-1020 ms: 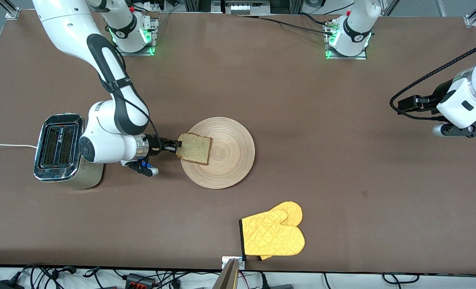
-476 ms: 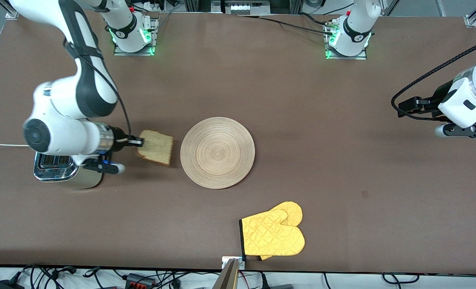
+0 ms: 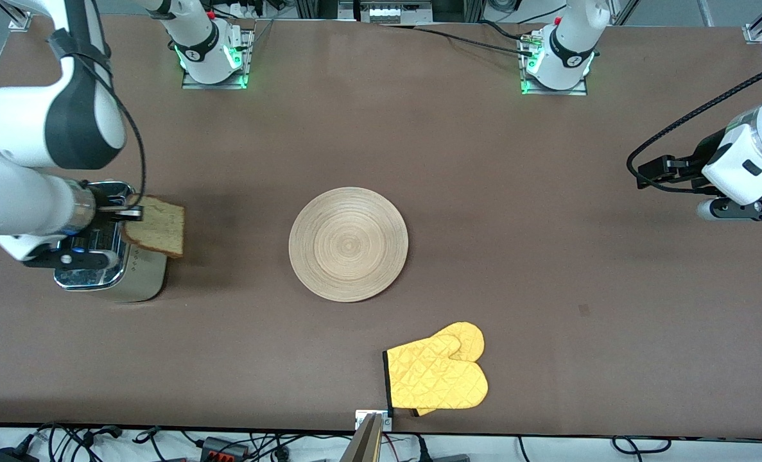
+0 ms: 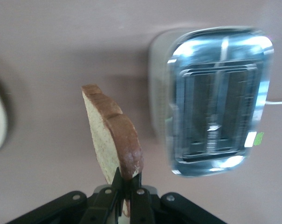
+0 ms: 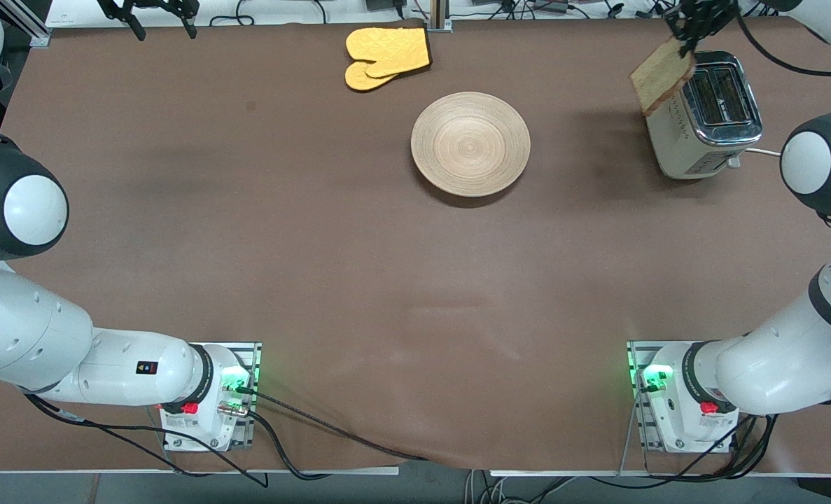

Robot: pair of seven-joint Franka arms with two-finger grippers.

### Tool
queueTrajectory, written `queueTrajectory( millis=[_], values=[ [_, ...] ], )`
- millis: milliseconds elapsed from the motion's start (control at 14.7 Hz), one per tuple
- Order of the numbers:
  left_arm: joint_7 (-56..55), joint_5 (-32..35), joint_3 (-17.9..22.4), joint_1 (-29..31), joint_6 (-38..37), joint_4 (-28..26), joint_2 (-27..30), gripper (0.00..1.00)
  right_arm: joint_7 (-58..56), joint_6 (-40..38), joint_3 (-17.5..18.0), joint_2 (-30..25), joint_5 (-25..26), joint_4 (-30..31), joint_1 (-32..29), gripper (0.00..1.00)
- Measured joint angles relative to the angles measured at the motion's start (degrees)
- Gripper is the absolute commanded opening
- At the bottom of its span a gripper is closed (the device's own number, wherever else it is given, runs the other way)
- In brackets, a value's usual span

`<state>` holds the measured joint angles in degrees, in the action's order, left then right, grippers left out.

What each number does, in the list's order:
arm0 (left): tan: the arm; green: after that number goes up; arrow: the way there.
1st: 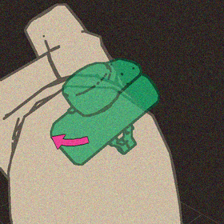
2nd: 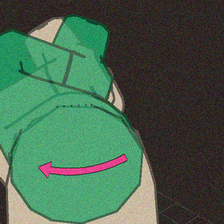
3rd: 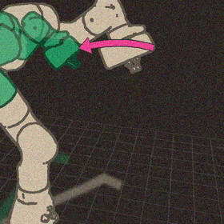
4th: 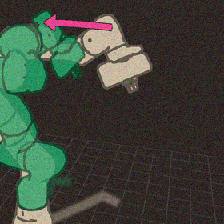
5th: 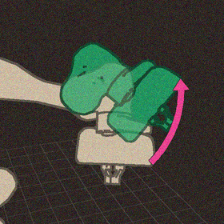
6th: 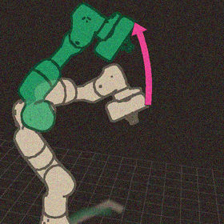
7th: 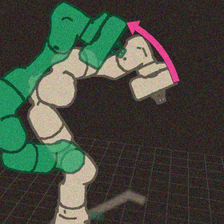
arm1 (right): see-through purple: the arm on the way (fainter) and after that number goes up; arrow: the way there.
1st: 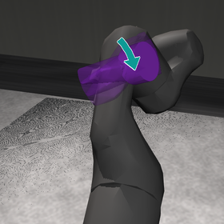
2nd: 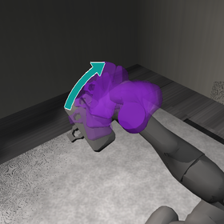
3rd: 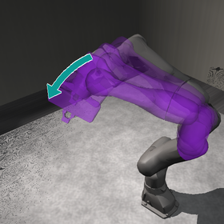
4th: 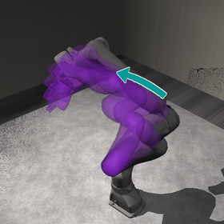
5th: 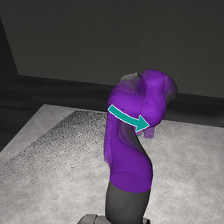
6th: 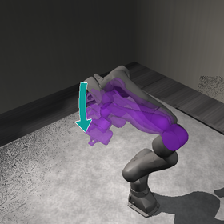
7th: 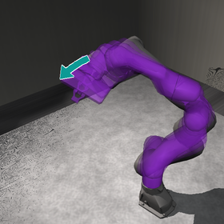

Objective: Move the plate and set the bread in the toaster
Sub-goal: 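Lower the bread into the toaster slot with the right gripper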

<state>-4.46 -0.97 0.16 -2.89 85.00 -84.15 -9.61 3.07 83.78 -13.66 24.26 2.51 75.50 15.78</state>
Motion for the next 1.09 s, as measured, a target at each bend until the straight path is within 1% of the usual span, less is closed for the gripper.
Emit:
queueTrajectory(
  millis=[204, 340, 544, 884, 1088],
  values=[
    [0.0, 0.0, 0.0, 0.0, 0.0, 0.0, 0.0, 1.00, -5.7, -1.0, -3.7, -1.2, 5.4, -0.2, -0.2, 0.00],
    [-0.1, 0.0, 0.0, 0.0, 0.0, 0.0, 0.0, 1.00, -8.3, -1.0, -5.5, -1.1, 7.4, -0.1, -1.0, 0.00],
    [-0.1, 0.0, 0.0, 0.1, 0.0, -0.1, 0.0, 1.00, -8.9, -0.4, -5.8, -0.6, 9.3, 0.9, -1.7, 0.00],
    [-0.1, 0.0, 0.0, 0.1, 0.0, -0.1, 0.0, 1.00, -8.9, 3.5, -5.8, 0.4, 9.5, 4.0, -2.2, 0.00],
    [-0.2, 0.0, 0.0, 0.1, 0.0, -0.1, 0.0, 1.00, -8.9, 4.0, -5.8, 0.4, 9.5, 4.2, -2.2, 0.00]
  ],
)
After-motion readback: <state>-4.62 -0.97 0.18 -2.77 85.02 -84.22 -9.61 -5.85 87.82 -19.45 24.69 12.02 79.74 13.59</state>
